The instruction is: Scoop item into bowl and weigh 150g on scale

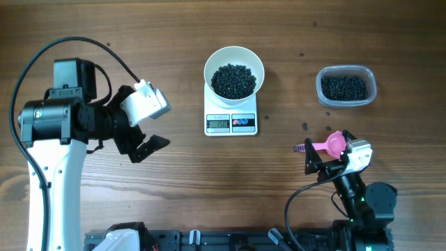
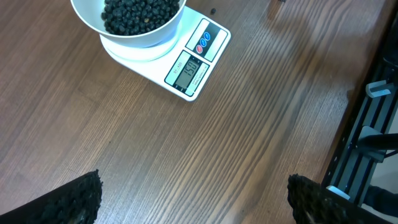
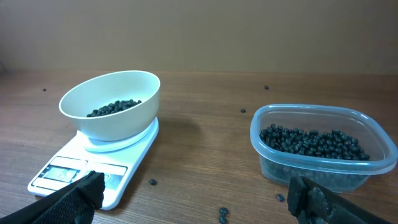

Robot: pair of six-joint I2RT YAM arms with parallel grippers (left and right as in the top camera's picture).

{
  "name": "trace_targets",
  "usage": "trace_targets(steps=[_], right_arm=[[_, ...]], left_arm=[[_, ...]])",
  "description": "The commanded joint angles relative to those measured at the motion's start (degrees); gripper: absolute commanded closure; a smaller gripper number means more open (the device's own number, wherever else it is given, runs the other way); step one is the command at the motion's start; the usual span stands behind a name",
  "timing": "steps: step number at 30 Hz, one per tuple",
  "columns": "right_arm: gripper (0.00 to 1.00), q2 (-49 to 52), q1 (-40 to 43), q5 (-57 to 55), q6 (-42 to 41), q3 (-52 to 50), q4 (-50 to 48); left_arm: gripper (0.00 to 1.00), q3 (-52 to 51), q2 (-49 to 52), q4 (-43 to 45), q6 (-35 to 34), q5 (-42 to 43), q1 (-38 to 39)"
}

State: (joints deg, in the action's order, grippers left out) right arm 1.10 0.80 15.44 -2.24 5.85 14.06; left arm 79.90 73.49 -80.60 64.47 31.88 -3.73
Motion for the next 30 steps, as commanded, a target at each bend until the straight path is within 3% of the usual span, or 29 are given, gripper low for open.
trace_targets(steps=[1, 15, 17, 22, 26, 30], right_arm=[[0.0, -0.85, -0.39, 1.11, 0.72, -0.26, -0.31], [0.0, -0.85, -0.39, 1.11, 0.7, -0.26, -0.31], [0.0, -0.85, -0.39, 1.11, 0.7, -0.26, -0.31], [0.0, -0.83, -0.39, 1.11, 0.72, -0.26, -0.31], [0.0, -0.85, -0.39, 1.11, 0.7, -0.26, -0.31], [0.0, -0.85, -0.39, 1.11, 0.72, -0.26, -0.31]], left_arm=[[0.0, 1.01, -0.57, -0.02, 1.14, 1.25, -0.2], [0.0, 0.96, -1.31, -1.53, -1.53, 1.09, -0.2], [0.0, 0.81, -2.34, -0.55, -5.66, 1.09, -0.2], [0.0, -2.16, -9.05, 7.08, -26.12, 1.07, -0.2], [0.0, -9.4, -17.14, 13.64, -30.03, 1.09, -0.2], [0.0, -20.02, -26.25, 23.76, -38.12, 1.07, -0.2]])
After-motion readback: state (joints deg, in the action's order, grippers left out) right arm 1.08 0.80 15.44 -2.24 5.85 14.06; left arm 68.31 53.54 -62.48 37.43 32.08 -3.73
